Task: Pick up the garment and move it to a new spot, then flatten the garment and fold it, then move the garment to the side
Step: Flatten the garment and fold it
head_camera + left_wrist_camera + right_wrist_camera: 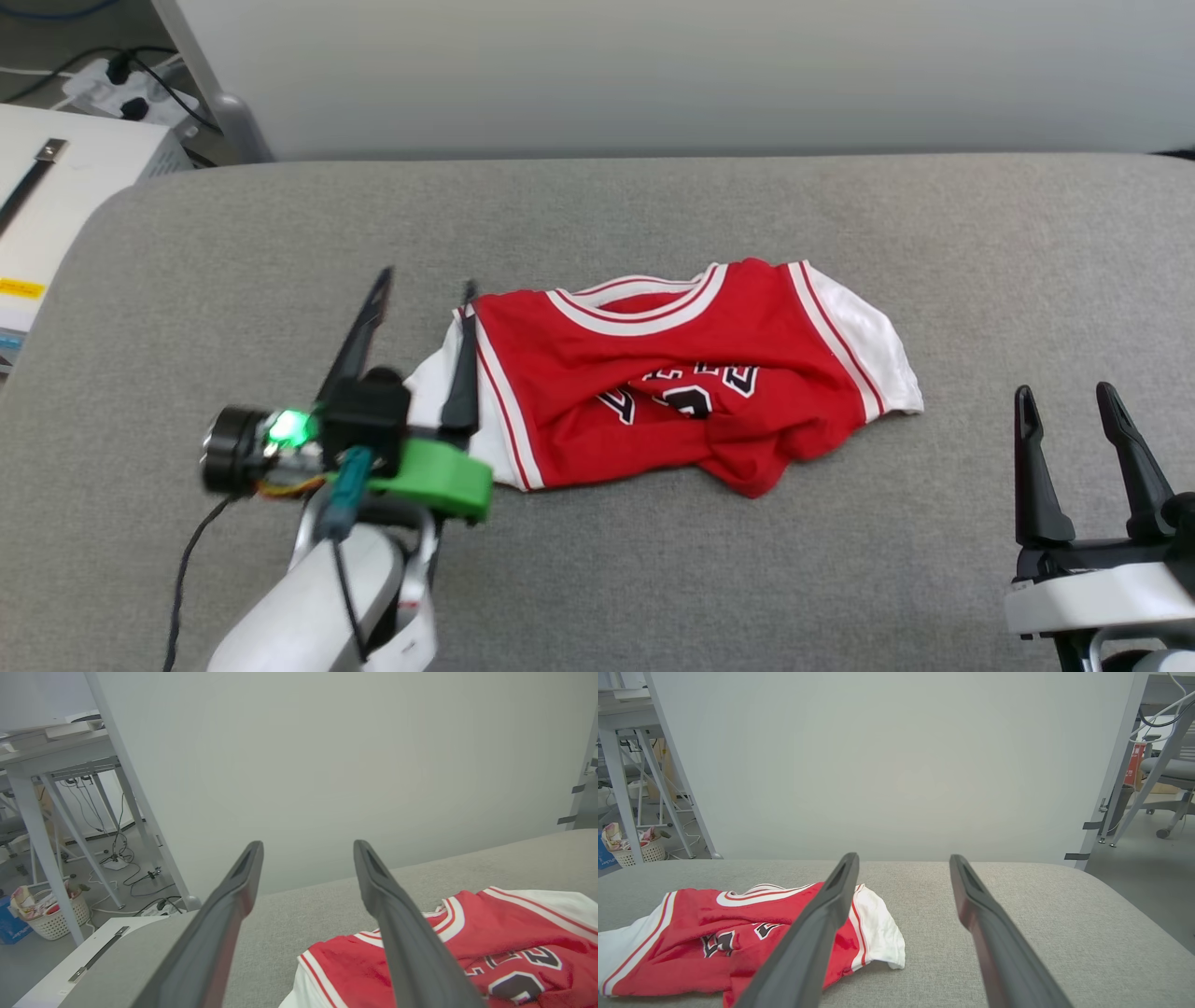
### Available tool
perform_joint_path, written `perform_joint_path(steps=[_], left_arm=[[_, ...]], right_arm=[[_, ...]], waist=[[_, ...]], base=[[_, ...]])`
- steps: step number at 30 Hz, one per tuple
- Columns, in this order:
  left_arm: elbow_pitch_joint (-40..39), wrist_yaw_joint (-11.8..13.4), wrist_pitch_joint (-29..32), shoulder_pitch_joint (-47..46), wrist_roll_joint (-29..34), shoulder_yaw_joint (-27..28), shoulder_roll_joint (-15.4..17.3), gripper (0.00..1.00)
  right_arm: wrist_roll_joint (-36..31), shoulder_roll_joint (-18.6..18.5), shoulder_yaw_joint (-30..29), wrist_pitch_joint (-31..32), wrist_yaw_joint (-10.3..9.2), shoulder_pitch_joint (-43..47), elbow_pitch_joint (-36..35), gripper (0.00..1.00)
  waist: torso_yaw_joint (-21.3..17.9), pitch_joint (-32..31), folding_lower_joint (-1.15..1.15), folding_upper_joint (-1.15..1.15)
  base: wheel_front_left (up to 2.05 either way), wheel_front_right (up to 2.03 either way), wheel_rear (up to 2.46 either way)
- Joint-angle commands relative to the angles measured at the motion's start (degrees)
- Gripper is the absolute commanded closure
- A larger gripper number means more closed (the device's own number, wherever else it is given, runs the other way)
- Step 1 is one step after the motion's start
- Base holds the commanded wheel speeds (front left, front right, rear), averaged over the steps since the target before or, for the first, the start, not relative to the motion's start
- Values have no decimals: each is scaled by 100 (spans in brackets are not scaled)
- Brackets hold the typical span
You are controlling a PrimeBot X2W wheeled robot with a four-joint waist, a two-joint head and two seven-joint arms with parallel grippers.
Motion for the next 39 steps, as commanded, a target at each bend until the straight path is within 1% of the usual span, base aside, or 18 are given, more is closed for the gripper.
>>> perform_joint_path(steps=[1,3,6,11,16,22,26,32,39], left_arm=[[-110,71,-32,331,67,218,63,0],[-282,100,-32,678,131,522,82,0],[-470,-25,-32,1260,204,980,50,0],[-642,-537,-32,1992,392,1624,-174,0],[-595,-1055,-32,2425,649,2145,-475,0],[-468,-1475,-32,2619,987,2525,-882,0],[-350,-1694,-32,2680,1169,2727,-1084,0],[-233,-1936,-32,2727,1396,2969,-1310,0],[-174,-2142,-32,2761,1600,3196,-1503,0]], right_arm=[[-15,-36,-20,-27,-5,93,-27,0],[-15,-50,-37,-27,-5,133,-31,0],[-10,-69,-37,-27,-5,203,-18,0],[39,-123,42,-27,-5,268,30,0],[101,-180,125,-27,-5,352,110,0],[151,-189,160,-27,-5,480,214,0],[154,-176,166,-27,-5,551,289,0],[152,-152,176,-27,-5,590,344,0],[145,-156,174,-27,-5,580,355,0]], waist=[[128,-165,0,0],[152,-207,0,0],[181,-279,0,0],[192,-383,0,0],[197,-478,0,0],[192,-535,0,0],[185,-558,0,0],[183,-559,0,0],[199,-558,0,0]], base=[[0,0,0],[0,0,0],[0,0,0],[0,0,0],[0,0,0],[0,0,0],[0,0,0],[0,0,0],[0,0,0]])
